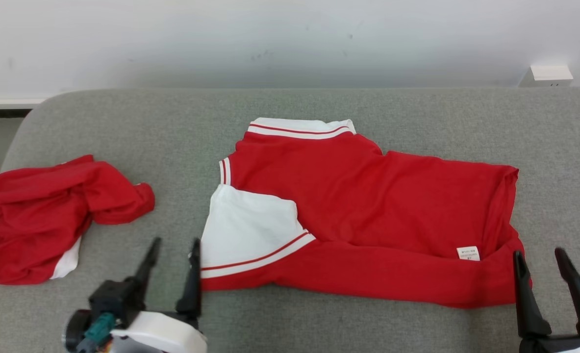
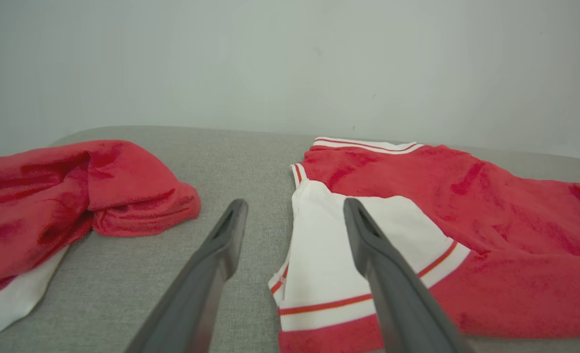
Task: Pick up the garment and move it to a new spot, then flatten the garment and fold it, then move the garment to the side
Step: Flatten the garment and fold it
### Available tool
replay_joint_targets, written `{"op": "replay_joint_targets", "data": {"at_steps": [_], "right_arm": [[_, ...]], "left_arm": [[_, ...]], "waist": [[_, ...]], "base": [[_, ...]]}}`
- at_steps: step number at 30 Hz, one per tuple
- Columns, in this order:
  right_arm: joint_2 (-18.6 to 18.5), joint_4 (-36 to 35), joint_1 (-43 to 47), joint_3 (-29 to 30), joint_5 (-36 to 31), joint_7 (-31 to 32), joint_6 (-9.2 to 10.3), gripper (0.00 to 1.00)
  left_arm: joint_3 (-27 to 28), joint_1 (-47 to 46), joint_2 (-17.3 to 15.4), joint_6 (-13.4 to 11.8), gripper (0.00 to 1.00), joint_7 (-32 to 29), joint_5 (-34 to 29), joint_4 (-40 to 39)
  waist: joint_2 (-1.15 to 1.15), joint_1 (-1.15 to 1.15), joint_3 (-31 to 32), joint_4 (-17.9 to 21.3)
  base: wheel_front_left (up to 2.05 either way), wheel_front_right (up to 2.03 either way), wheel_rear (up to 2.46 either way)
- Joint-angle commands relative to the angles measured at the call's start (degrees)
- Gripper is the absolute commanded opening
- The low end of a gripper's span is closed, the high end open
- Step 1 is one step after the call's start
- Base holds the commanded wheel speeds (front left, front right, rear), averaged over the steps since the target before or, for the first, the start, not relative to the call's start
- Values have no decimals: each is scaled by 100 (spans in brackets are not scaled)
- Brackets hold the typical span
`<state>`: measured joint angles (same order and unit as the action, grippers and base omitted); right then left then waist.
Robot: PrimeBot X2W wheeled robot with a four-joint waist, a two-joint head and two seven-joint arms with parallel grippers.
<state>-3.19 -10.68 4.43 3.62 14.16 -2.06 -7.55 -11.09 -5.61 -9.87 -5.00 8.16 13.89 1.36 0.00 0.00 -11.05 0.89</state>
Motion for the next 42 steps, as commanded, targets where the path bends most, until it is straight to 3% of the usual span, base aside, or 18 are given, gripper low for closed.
{"op": "replay_joint_targets", "data": {"at_steps": [1,12,23,24,25,26,27,35,42], "right_arm": [[12,158,92,46,44,26,14,100],[-193,1876,-318,155,337,-200,13,100],[-327,3140,-920,-692,818,142,-2,100],[-332,3187,-926,-776,894,197,-12,100],[-353,3233,-923,-832,937,262,-14,45],[-362,3269,-916,-878,1013,313,-15,28],[-384,3280,-917,-909,1069,357,-14,0],[-650,2721,-747,-829,1252,223,6,0],[-669,1846,-182,-579,1131,380,6,0]], "left_arm": [[-59,-17,20,83,100,-94,91,139],[-107,-402,147,455,100,-686,735,1493],[-426,-472,282,887,100,-1890,1255,2158],[-470,-443,291,938,49,-1964,1290,2113],[-490,-414,311,979,0,-1963,1368,2071],[-517,-394,292,994,0,-1974,1378,2026],[-498,-391,279,995,0,-1929,1387,1959],[-205,-301,97,933,0,-1350,1421,1343],[42,280,-37,651,0,-1304,1497,464]], "waist": [[0,0,-22,2],[0,0,-356,59],[0,0,-455,37],[0,0,-447,34],[0,0,-439,30],[0,0,-426,28],[0,0,-416,26],[0,0,-260,22],[0,0,-37,-15]], "base": [[0,0,0],[0,0,0],[0,0,0],[0,0,0],[0,0,0],[0,0,0],[0,0,0],[0,0,0],[0,0,0]]}}
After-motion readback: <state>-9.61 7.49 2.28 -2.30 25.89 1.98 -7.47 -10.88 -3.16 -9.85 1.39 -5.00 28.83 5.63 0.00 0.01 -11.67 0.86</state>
